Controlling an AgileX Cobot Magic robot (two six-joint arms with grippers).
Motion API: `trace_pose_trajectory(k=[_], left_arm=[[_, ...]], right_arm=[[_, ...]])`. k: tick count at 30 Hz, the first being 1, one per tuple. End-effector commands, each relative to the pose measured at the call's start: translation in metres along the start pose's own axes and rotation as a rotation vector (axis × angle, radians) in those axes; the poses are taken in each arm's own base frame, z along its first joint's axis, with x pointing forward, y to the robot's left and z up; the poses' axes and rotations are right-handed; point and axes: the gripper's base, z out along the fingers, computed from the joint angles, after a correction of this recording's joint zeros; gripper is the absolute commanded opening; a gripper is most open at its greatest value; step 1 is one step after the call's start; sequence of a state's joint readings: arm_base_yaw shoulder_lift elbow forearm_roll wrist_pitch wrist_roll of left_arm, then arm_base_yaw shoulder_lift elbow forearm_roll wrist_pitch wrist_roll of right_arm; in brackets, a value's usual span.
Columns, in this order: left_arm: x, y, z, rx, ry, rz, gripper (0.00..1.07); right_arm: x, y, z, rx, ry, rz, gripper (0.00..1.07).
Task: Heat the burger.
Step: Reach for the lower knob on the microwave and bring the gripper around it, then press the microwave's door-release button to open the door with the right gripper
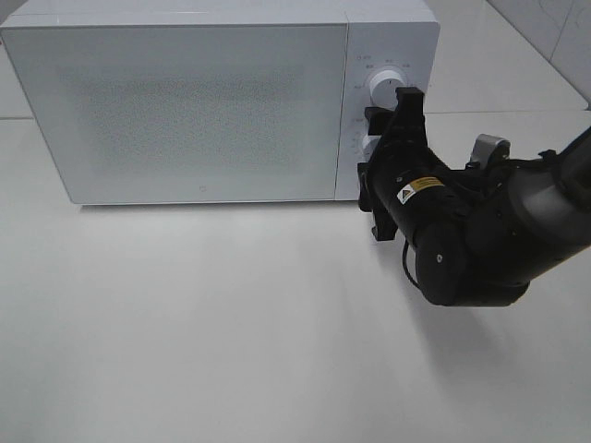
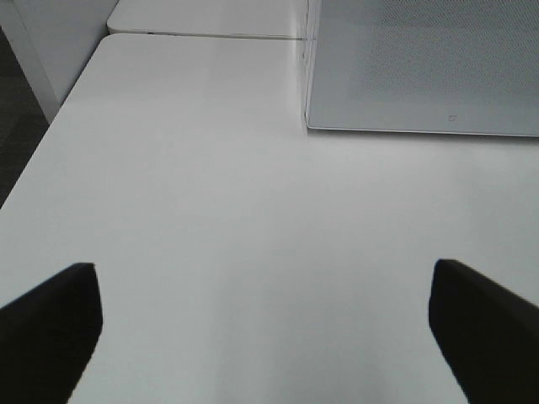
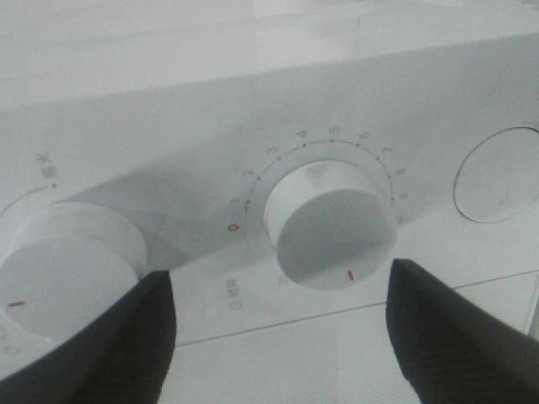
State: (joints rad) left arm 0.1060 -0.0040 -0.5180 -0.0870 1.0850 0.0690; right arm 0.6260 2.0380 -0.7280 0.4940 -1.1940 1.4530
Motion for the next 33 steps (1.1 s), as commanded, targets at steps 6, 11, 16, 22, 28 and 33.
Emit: trace_pose_trajectory(k=[6,11,16,22,28,33], left_arm=[[0.0,0.0,-0.002,-0.006,-0.032,-0.006,0.98],[0.0,0.0,-0.002,-0.006,-0.032,-0.006,0.98],[0.0,0.0,-0.002,-0.006,-0.032,-0.006,0.98],[0.0,0.0,-0.002,-0.006,-0.032,-0.006,0.98],[0.0,0.0,-0.002,-0.006,-0.032,-0.006,0.98],[0.0,0.0,-0.002,-0.006,-0.032,-0.006,0.98]], right_arm=[[0.001,0.016,-0.022,0.038,0.114,-0.194,0.69],[0.004,0.029,-0.035,0.114,0.193,-0.415,0.69],[0.005,0.044,-0.047,0.169,0.287,-0.688,0.69],[0.006,0.059,-0.063,0.197,0.394,-0.962,0.69],[0.006,0.066,-0.077,0.207,0.509,-1.176,0.69],[0.005,0.067,-0.092,0.248,0.654,-1.369,0.69]])
